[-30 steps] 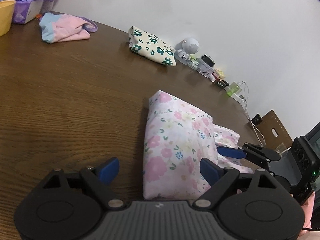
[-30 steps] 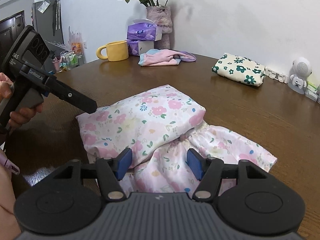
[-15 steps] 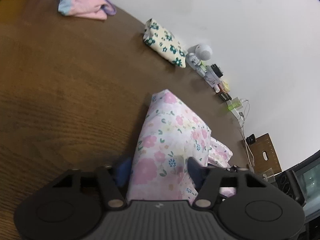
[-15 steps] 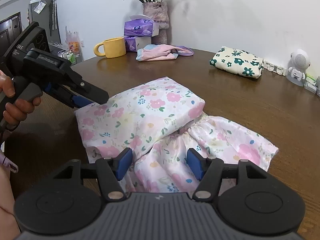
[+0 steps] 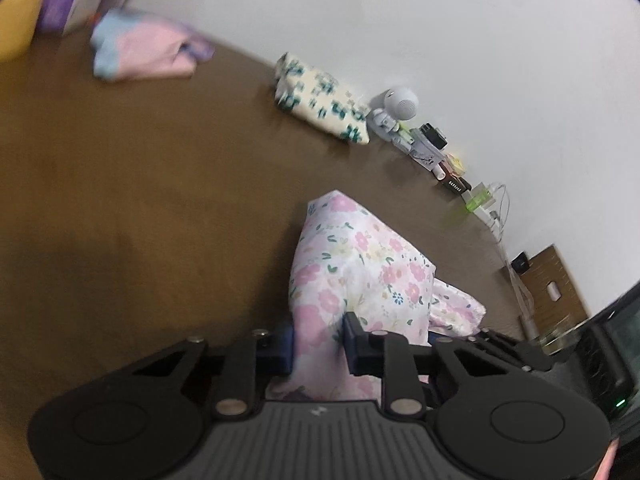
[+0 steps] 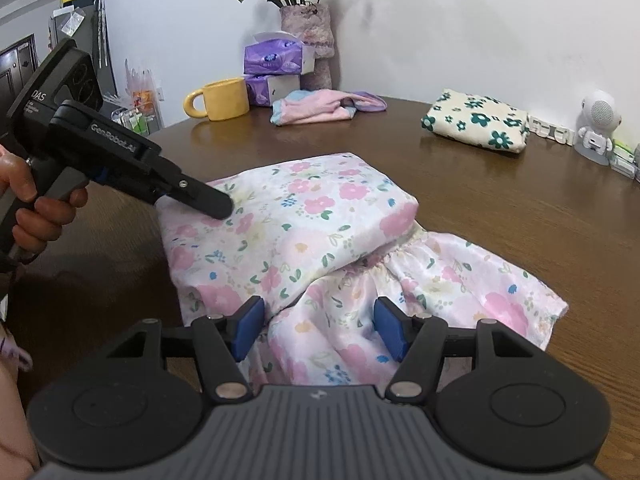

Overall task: Fold clothes
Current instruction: 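Grasp the folded bundle edge with the left gripper and press it down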

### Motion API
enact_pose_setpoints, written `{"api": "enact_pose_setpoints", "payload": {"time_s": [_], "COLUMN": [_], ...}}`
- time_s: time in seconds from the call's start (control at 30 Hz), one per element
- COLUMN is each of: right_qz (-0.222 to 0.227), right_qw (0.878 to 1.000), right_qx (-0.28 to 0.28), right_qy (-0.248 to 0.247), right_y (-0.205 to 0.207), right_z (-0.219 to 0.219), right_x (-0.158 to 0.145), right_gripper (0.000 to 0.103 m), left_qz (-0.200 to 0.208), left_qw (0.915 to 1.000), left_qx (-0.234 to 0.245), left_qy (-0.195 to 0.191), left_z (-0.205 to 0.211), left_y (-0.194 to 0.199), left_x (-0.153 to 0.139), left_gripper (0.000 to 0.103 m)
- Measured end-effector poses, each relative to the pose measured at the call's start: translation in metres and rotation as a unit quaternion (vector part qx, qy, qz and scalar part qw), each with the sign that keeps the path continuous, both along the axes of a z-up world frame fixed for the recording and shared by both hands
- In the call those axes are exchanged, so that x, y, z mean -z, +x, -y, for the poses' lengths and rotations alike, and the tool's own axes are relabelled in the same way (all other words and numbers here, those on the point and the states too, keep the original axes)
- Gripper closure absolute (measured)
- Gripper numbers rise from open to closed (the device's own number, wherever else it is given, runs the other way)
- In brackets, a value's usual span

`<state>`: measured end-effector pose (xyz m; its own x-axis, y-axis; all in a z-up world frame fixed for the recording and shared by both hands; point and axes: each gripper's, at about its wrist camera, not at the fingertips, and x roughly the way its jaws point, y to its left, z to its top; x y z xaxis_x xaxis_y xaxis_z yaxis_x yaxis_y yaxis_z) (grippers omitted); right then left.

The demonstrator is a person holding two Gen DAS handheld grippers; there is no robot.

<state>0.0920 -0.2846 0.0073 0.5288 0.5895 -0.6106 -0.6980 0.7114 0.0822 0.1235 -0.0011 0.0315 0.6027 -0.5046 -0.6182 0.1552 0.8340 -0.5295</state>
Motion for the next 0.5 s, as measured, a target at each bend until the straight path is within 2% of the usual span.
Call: {"api": "enact_pose_setpoints", "payload": {"time_s": [0.07,0.2,0.3,0.43,0.5], "right_qz": [0.005,0.017,0.014,0.005,0.005], "right_qw": [1.000,0.999,1.000,0.999,1.000], "right_qx": [-0.008,-0.010,0.002,0.016,0.014], "right_qy": [0.012,0.026,0.025,0.031,0.026], "right_y": [-0.002,-0.003,0.001,0.007,0.009], "right_z": [-0.005,-0.009,-0.012,-0.016,-0.020], "right_x": [-0.004,-0.013,-0.012,-0.009,-0.008], "right_gripper": [0.041,0.041,0.041,0.042,0.045], "left_qz": [0.026,0.084,0.133,0.179,0.203], "left_qw": [0.9990,0.9886,0.9704,0.9442,0.9283], "left_qx": [0.006,0.016,0.038,0.068,0.080], "left_qy": [0.036,0.124,0.198,0.268,0.301], "left_z": [0.000,0.001,0.008,0.028,0.040], "left_y": [0.001,0.003,0.000,-0.008,-0.014], "left_x": [-0.009,-0.029,-0.042,-0.055,-0.060], "left_gripper": [0.082,0.083,0.083,0.083,0.083]}}
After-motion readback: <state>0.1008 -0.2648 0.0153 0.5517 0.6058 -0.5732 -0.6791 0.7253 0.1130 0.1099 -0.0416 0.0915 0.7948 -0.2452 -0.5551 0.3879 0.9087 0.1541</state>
